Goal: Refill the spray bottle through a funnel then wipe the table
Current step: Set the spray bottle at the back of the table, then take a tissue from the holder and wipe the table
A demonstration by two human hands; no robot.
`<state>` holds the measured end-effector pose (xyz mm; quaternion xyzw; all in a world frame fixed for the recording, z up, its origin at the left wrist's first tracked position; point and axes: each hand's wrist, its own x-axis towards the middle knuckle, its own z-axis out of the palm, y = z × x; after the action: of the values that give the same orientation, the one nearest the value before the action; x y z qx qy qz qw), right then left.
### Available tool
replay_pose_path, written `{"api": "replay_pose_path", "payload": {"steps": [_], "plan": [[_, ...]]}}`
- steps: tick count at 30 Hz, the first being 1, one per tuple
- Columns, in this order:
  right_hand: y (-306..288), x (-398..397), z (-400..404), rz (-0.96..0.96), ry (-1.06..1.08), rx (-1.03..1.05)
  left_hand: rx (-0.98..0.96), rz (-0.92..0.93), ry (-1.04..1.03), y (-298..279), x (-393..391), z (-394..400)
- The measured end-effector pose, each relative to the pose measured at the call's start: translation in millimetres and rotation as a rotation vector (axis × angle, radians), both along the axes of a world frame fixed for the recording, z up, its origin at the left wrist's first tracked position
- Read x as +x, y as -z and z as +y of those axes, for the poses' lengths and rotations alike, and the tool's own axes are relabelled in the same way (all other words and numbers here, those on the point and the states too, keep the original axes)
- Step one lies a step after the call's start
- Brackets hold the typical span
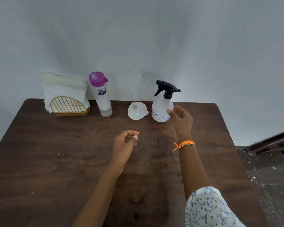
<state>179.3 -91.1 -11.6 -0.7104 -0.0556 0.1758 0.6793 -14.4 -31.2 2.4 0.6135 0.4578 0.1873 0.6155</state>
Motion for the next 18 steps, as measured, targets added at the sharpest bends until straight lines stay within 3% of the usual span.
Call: {"api": "replay_pose_path", "payload": {"steps": [8,18], "plan": [[-7,-92,-22,0.163,-0.192,0.046,-0.027,-0.062,-0.111,-21,-45,-2],[-28,-186,42,0.170,-0.491,0.048,-0.040,-0.125,-0.335,-37,-117,42]]}}
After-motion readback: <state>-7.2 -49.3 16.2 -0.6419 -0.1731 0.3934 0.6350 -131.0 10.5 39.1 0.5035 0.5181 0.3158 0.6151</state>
